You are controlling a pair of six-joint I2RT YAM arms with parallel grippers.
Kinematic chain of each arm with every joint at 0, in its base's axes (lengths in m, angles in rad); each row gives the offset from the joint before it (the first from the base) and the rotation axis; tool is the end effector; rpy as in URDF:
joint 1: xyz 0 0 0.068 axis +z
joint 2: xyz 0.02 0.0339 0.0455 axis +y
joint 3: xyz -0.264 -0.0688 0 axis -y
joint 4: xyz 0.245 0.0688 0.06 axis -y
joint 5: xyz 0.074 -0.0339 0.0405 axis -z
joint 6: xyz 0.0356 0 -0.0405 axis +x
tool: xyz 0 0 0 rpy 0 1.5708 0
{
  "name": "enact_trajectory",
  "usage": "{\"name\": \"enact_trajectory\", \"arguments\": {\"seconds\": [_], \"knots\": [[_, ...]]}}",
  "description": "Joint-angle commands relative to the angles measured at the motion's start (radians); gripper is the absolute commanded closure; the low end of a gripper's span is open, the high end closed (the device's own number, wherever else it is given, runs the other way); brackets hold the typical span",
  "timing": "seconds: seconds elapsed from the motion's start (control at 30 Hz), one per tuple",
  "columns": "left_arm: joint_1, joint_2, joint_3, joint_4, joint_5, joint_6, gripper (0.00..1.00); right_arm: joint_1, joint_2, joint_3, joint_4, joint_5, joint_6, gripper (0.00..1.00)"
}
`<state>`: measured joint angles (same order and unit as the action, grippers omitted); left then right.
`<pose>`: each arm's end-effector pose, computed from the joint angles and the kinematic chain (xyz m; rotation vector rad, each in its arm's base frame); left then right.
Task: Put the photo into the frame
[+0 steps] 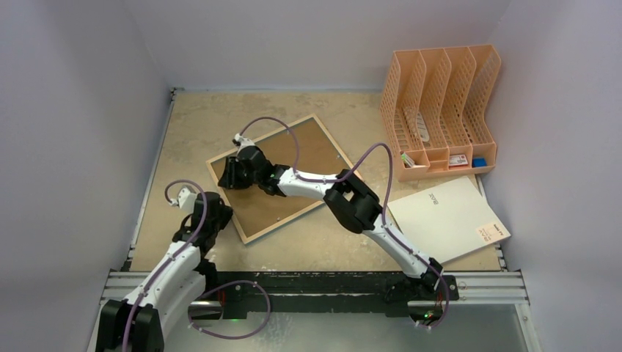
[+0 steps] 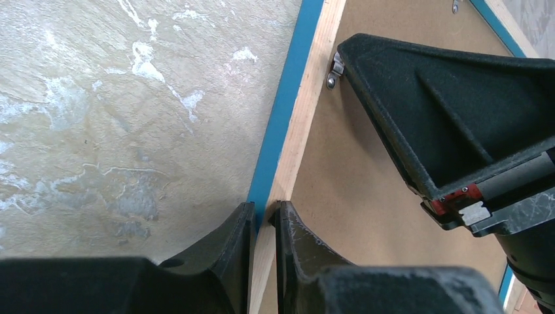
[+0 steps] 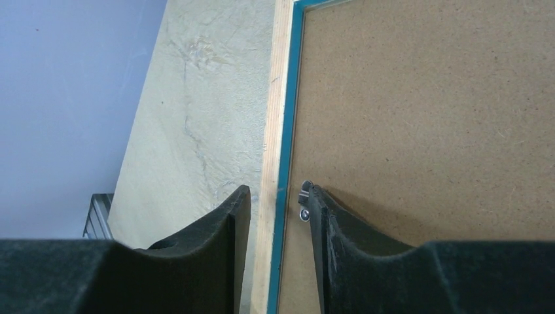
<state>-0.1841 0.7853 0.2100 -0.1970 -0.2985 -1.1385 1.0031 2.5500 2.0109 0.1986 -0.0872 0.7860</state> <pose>0.1483 -0.0170 0.1418 -1.1955 1.9918 -0.3256 0.3111 0.4935 0.1499 -0.2962 2.1112 1.2325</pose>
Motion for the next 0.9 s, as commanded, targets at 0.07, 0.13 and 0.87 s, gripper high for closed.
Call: {"name": "enact_trajectory", "arguments": {"seconds": [0.07,0.13,0.87], "knots": [[0.029,0.079,-0.015,-0.044,0.065,-0.017,0.88,0.006,0.042,0.035,-0.047,-0.045,-0.087,0.59],[0.036,0.109,0.006,-0.043,0.076,0.008,0.89,0.005,0.057,0.049,-0.042,-0.081,-0.114,0.59],[0.109,0.135,0.316,-0.221,-0.051,0.207,0.8,-0.067,-0.026,-0.041,0.091,-0.157,-0.139,0.59]]}}
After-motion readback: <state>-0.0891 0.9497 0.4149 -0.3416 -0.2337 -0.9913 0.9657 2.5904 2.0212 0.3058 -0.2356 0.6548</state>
